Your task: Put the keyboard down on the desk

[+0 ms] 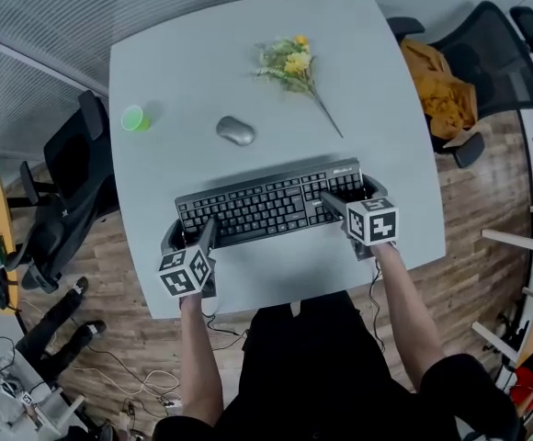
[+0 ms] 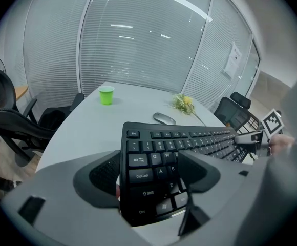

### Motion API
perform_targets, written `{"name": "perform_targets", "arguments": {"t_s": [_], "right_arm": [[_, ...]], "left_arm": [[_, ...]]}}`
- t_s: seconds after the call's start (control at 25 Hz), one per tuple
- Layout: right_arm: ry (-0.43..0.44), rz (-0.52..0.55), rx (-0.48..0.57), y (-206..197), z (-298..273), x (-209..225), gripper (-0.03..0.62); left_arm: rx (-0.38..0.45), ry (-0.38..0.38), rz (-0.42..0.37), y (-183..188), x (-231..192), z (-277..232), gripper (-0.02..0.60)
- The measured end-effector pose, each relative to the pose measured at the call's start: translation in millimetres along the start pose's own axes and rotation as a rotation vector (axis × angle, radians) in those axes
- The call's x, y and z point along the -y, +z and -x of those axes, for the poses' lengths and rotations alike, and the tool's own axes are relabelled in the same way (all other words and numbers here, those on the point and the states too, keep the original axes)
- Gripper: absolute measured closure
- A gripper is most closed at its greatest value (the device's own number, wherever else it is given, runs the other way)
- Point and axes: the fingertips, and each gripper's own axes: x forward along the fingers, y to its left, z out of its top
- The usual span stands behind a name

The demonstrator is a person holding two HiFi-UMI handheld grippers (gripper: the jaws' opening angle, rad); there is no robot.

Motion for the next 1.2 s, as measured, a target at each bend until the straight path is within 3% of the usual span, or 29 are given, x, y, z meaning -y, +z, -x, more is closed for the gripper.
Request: {"name": "perform_targets", "arguments": {"t_s": [0.64,1.2], "right_arm": [[0.008,-0.035,-0.065,-19,-47,11,0.118],[0.001,-0.019,-0.080,-24,-54,15,0.120]], "left_arm": [[-0.074,0.017,0.011,-18,-15,-42,0.242],[-0.085,0.016,0.040,-31,-16,-51,0.242]]}}
